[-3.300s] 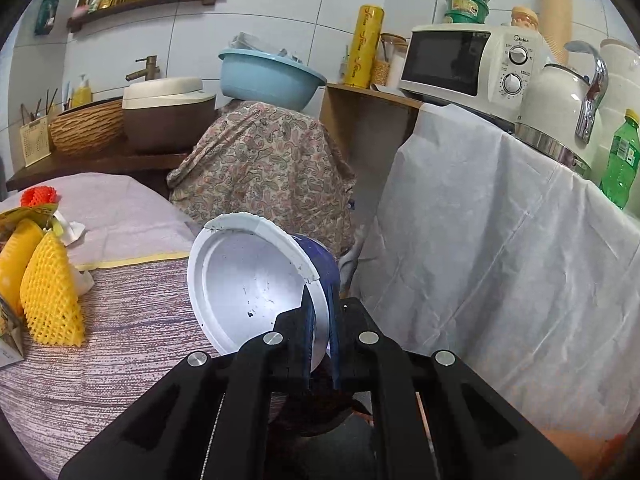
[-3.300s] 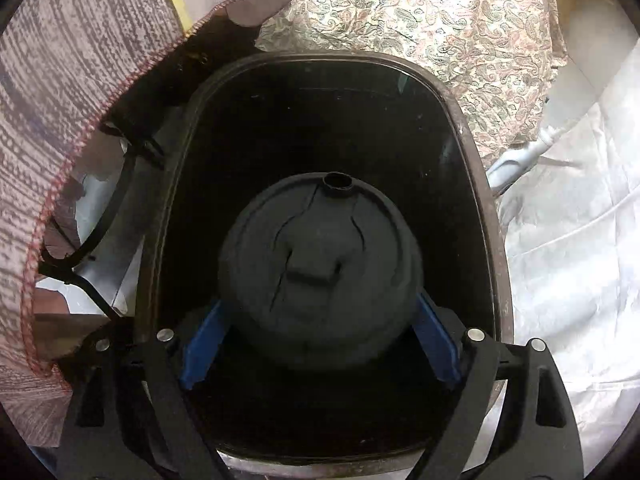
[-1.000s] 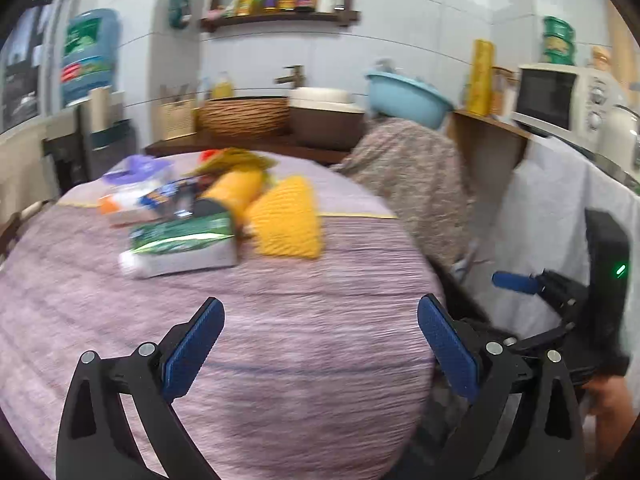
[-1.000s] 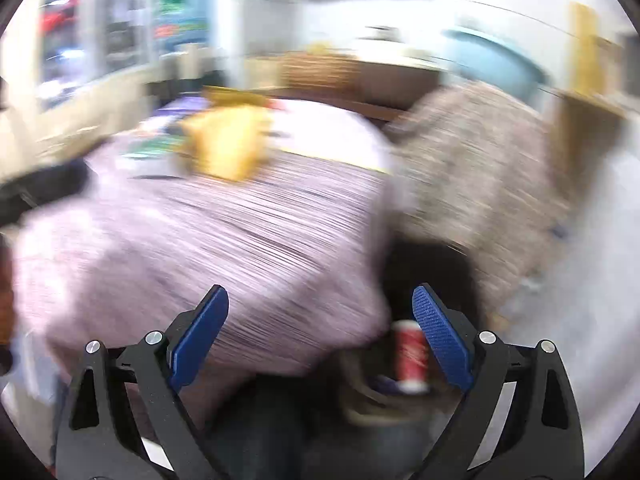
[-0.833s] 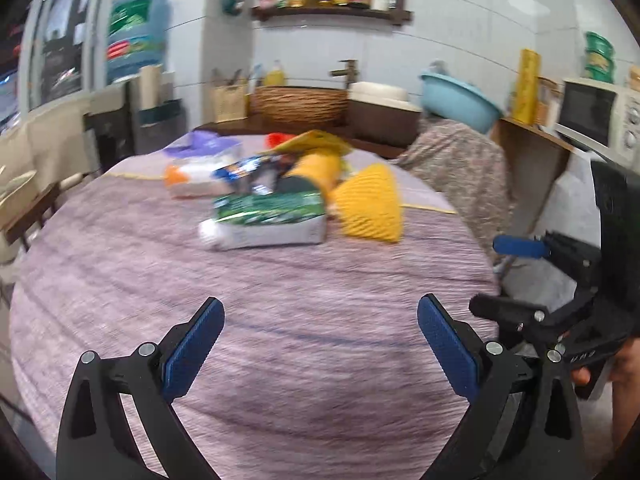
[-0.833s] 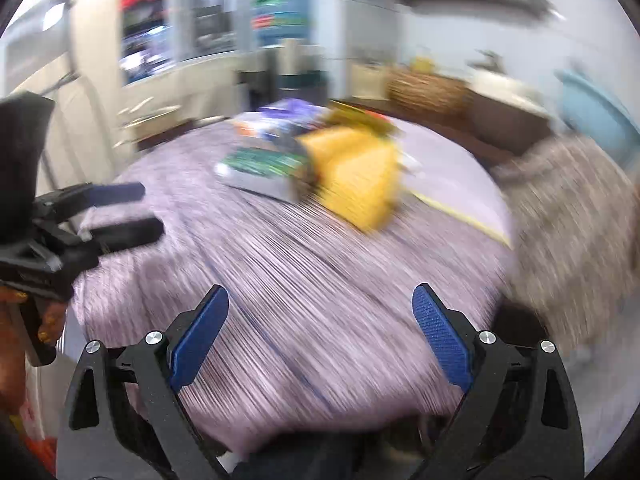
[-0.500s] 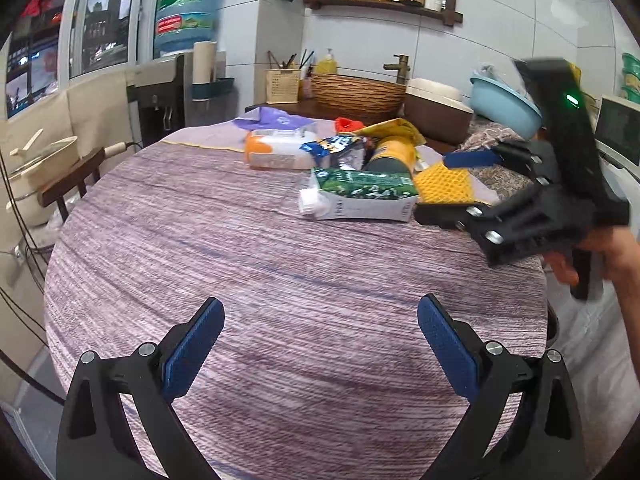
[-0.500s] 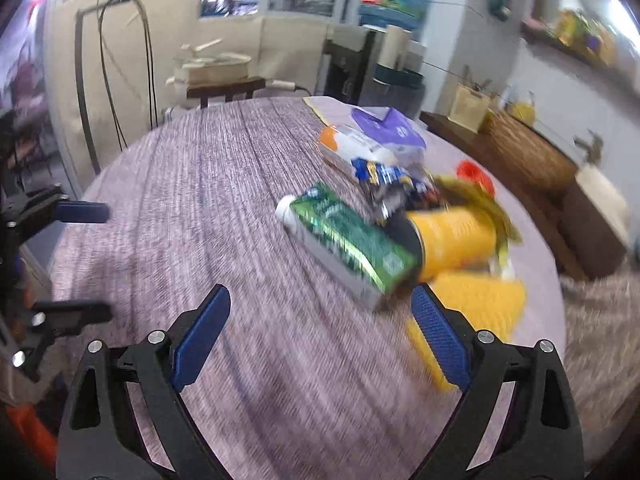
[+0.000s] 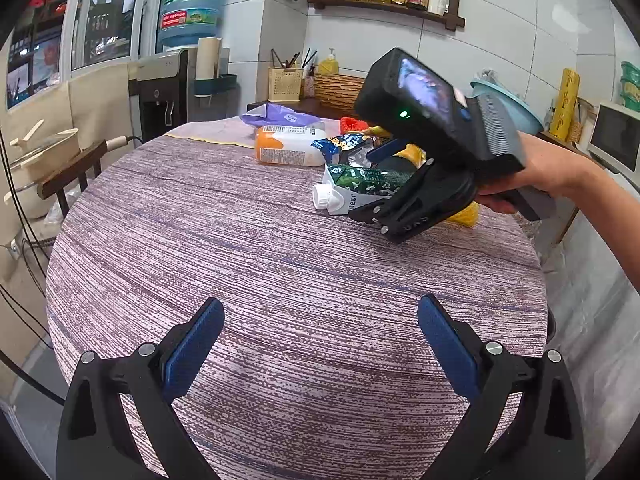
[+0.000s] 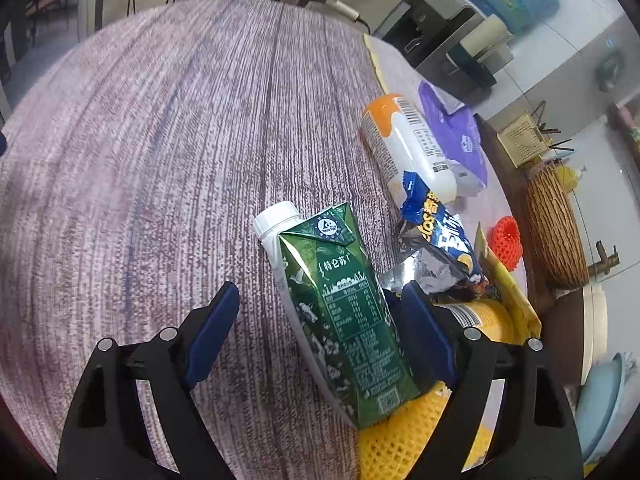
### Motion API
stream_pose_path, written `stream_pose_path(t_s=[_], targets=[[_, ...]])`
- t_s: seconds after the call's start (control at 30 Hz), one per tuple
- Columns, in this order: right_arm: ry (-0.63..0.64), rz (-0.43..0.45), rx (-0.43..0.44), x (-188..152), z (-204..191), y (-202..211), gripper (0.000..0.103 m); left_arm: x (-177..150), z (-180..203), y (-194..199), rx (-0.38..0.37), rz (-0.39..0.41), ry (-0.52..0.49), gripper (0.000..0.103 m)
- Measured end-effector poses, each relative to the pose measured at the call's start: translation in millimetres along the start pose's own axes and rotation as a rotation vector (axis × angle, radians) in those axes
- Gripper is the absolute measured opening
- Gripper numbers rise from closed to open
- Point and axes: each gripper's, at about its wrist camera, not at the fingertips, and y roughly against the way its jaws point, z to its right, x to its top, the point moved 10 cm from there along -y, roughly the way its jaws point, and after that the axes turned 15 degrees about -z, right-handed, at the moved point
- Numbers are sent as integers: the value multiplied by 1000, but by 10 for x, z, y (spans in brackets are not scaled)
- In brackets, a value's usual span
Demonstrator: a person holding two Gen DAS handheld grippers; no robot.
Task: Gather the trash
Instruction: 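Grasp the green milk carton with the right tool, then grasp the white bottle with orange base with the left tool while the right tool holds the carton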
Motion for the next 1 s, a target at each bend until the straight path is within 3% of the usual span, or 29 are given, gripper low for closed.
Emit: stream_pose_path(t_s=[0.23,0.4,0.53,0.73,1.0], targets=[[118,-91,-71,74,-47,-202,62,-32,-115,-14,-27,-10,22,96],[144,-105,-27,135,-60,-213,58,-3,-177,-60,-82,-24,22,96],[141,-114,-17,195,-38,-246,57,89,-250,-83,-72,-28,-15,96],[59,-11,19,193,-56,-34,57,376,-419,-105,-26,-1,-109,96],[-111,159,219,-114,-114,497,53,962,-573,-365,-50,-30,-361,96]])
